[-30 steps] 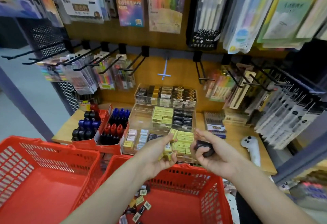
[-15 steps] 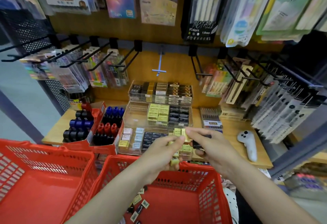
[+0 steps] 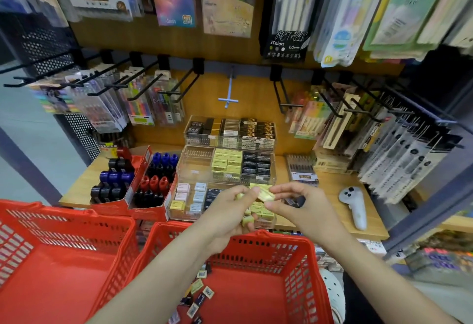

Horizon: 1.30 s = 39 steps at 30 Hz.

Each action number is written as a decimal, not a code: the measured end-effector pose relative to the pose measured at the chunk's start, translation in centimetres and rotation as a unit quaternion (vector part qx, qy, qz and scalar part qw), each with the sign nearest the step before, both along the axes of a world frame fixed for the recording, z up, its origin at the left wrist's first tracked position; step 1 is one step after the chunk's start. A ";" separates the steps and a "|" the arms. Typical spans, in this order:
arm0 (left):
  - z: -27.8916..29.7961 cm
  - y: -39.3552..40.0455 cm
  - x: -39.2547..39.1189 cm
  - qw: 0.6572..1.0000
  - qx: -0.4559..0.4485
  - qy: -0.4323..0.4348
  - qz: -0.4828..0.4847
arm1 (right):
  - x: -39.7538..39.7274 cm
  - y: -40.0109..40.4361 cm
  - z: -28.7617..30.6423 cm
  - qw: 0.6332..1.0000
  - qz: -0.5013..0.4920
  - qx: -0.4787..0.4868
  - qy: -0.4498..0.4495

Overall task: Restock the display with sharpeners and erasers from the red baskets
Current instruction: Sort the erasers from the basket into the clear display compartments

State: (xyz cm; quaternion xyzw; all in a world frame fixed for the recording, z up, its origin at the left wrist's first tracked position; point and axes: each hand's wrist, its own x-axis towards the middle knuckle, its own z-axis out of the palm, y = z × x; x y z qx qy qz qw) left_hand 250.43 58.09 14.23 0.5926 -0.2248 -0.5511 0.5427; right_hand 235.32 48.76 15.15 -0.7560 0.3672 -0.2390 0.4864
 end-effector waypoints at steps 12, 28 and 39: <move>-6.8 -1.6 3.4 0.933 0.097 -0.341 -0.055 | -0.2 -4.4 -7.2 0.967 -0.097 -0.167 0.167; -12.4 -4.2 4.8 0.804 0.120 -0.542 -0.213 | 3.2 -5.9 -12.7 0.967 -0.103 -0.147 0.183; -11.7 -4.6 4.5 0.842 0.121 -0.496 -0.174 | 5.5 -4.9 -13.6 0.960 -0.127 -0.182 0.169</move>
